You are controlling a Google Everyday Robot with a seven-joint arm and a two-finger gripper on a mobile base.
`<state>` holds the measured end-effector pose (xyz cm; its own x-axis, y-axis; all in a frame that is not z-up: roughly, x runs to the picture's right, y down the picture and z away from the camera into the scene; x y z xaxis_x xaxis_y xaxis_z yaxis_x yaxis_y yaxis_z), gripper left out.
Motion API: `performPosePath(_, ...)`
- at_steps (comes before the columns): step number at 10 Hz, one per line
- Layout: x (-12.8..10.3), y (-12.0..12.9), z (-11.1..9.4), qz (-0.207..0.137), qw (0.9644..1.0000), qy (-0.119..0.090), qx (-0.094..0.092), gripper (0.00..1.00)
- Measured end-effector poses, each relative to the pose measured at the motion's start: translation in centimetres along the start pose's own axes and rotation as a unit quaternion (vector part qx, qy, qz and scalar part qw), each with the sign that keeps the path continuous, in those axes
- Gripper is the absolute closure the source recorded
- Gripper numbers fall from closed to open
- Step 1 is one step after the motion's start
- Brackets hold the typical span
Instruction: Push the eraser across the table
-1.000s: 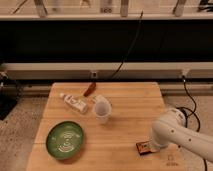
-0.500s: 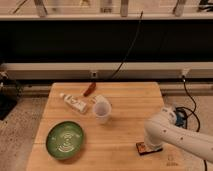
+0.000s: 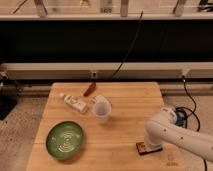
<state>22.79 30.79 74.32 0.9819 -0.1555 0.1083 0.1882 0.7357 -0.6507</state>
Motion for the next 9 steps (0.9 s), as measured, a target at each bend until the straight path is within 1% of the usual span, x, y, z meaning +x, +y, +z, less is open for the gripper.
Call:
performPosePath(1,-0.02,-0.49,0.29,-0.003,1.0,-0.001,0.001,0.98)
performPosePath(4,0.04,-0.38,-0.08,-0.004,1.0,0.0,0.0,0.98)
performPosePath(6,0.07,-0.34,-0.08,-0.003,1.0,0.0,0.0,0.98)
performPosePath(8,0.01,-0.87,0.31,-0.009,1.0,0.001,0.001,0.98)
performPosePath(9,0.06,-0.76,0.15,-0.009,1.0,0.001,0.0,0.98)
